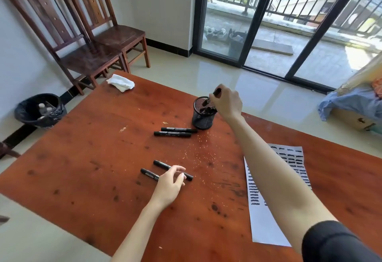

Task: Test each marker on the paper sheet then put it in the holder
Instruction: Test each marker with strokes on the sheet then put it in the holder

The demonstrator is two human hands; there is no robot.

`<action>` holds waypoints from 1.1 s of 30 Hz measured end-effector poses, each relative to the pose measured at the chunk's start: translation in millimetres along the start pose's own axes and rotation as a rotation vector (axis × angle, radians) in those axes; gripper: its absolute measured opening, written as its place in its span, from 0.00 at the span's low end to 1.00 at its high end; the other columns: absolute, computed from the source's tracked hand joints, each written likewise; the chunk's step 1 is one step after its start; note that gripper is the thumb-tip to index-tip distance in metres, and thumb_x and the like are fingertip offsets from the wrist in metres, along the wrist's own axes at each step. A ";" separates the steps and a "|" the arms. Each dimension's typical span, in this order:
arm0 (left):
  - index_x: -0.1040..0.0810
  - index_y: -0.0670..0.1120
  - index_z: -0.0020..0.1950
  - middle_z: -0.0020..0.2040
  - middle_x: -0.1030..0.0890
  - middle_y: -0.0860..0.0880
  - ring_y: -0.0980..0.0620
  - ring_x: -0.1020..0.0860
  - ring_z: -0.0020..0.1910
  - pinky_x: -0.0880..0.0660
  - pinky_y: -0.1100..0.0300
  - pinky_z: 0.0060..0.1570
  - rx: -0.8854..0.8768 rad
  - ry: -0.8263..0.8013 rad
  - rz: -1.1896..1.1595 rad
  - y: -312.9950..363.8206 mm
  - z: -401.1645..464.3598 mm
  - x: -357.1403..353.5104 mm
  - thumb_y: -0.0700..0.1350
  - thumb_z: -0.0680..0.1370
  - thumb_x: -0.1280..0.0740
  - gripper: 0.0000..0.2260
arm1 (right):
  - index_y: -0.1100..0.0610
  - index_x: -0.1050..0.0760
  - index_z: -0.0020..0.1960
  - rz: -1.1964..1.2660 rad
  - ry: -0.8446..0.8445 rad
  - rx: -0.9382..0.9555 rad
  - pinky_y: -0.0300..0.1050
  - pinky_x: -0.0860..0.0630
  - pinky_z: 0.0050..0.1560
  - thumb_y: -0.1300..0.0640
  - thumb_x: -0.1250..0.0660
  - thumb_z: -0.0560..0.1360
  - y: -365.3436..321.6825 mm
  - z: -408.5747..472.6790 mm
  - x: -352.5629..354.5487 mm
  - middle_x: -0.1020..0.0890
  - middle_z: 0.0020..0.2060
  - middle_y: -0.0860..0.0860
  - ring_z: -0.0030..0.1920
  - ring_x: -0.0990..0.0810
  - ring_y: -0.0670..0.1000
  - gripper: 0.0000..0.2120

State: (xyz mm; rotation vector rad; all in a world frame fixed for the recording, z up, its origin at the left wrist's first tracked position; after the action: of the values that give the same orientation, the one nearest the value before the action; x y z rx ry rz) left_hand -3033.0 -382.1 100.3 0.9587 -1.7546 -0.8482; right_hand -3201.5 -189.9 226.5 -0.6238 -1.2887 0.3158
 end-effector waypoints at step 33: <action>0.24 0.48 0.48 0.41 0.19 0.52 0.56 0.20 0.38 0.27 0.61 0.41 0.220 0.108 -0.015 -81.7 -43.7 36.7 0.41 0.79 0.41 0.07 | 0.59 0.22 0.50 0.253 -0.453 0.082 0.38 0.28 0.47 0.58 0.30 0.73 25.0 -222.4 -127.6 0.20 0.42 0.52 0.42 0.23 0.49 0.07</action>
State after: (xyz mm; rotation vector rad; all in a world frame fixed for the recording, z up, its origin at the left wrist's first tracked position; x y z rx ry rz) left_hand -2982.4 -457.4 58.9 1.1416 -1.7737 -0.6093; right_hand -3019.9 -296.4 78.2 -0.6687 -1.6206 0.7474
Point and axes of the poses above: each hand's wrist, its own z-axis towards the middle knuckle, its own x-axis out of the back of the hand, y = z × x, the point moved 6 cm from there along z, towards the middle knuckle
